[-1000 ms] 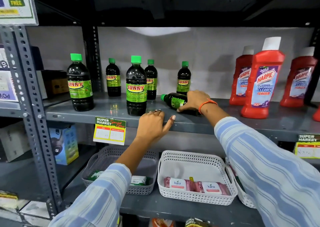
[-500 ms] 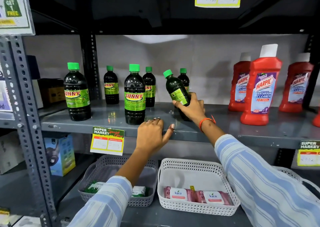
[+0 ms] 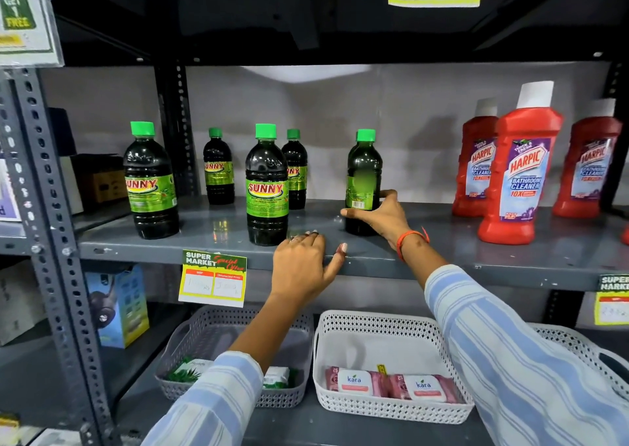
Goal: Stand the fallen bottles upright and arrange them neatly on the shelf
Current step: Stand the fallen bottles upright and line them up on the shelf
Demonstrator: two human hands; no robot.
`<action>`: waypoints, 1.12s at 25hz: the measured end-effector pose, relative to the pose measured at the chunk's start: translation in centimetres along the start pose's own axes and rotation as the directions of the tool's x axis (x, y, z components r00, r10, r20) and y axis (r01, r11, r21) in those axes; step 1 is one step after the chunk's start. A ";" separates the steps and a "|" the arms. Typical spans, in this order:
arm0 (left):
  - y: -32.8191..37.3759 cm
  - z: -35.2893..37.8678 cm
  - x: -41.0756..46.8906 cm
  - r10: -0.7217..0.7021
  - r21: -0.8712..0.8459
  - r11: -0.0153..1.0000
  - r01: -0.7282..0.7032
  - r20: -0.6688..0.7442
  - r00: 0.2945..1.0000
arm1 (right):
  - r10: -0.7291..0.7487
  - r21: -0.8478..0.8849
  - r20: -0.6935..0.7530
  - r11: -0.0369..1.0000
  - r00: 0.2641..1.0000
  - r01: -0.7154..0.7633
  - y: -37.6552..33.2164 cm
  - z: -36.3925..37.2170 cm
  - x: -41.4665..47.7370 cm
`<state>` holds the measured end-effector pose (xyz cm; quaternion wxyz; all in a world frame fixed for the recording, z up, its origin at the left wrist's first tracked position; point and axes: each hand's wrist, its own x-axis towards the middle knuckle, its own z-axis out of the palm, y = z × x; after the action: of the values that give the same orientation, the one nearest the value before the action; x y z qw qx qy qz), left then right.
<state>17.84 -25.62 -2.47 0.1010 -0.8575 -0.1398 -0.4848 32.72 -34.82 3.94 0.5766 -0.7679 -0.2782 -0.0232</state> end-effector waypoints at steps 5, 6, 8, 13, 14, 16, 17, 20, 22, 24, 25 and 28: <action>0.1 0.1 -0.1 -0.013 0.004 1.000 0.013 -0.022 1.000 | 0.023 0.094 0.029 0.995 0.999 -0.026 0.4 -0.3 0.2; 0.2 0.1 -0.2 -0.019 0.005 1.000 0.020 -0.032 0.999 | 0.024 0.092 0.050 0.995 0.998 -0.029 0.2 -0.2 -0.1; 0.3 0.1 -0.1 -0.029 0.004 1.000 0.029 -0.037 0.999 | 0.033 0.070 0.046 0.997 0.998 -0.036 0.5 0.1 0.3; 0.3 0.2 -0.1 -0.039 0.010 0.999 0.039 -0.031 0.999 | 0.046 0.102 0.013 0.994 0.999 -0.047 0.5 -0.4 0.1; 0.3 0.2 -0.1 -0.041 0.009 0.999 0.041 -0.030 0.999 | 0.064 0.119 0.006 0.991 0.998 -0.064 0.5 -0.4 0.1; 0.4 0.1 -0.2 -0.041 0.007 0.999 0.041 -0.033 0.999 | 0.058 0.114 0.016 0.992 0.998 -0.059 0.3 -0.3 0.1; 0.4 0.1 -0.2 -0.042 0.007 0.999 0.042 -0.032 0.999 | 0.047 0.089 0.027 0.995 0.999 -0.049 0.4 -0.1 0.2; 0.3 0.0 -0.1 -0.052 0.008 0.999 0.053 -0.021 0.998 | 0.037 0.000 0.039 0.999 0.999 -0.037 0.9 0.3 0.9; 0.4 0.0 -0.2 -0.052 0.006 0.999 0.052 -0.021 0.998 | 0.040 -0.022 0.023 0.999 0.999 -0.040 0.3 -0.1 0.3; 0.5 -0.1 -0.2 -0.052 0.004 0.999 0.052 -0.026 0.998 | 0.063 0.002 0.018 0.998 0.998 -0.063 0.3 -0.4 0.3; 0.5 -0.1 -0.1 -0.053 0.004 0.999 0.053 -0.024 0.998 | 0.076 0.014 0.023 0.997 0.997 -0.076 0.3 -0.5 0.4; 0.4 -0.1 -0.1 -0.053 0.005 0.999 0.053 -0.012 0.999 | 0.068 0.053 0.058 0.996 0.996 -0.071 0.5 -0.4 0.4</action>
<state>17.83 -26.06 -2.55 0.0911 -0.8504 -0.1630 -0.4919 33.36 -35.10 3.75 0.5900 -0.7612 -0.2679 0.0260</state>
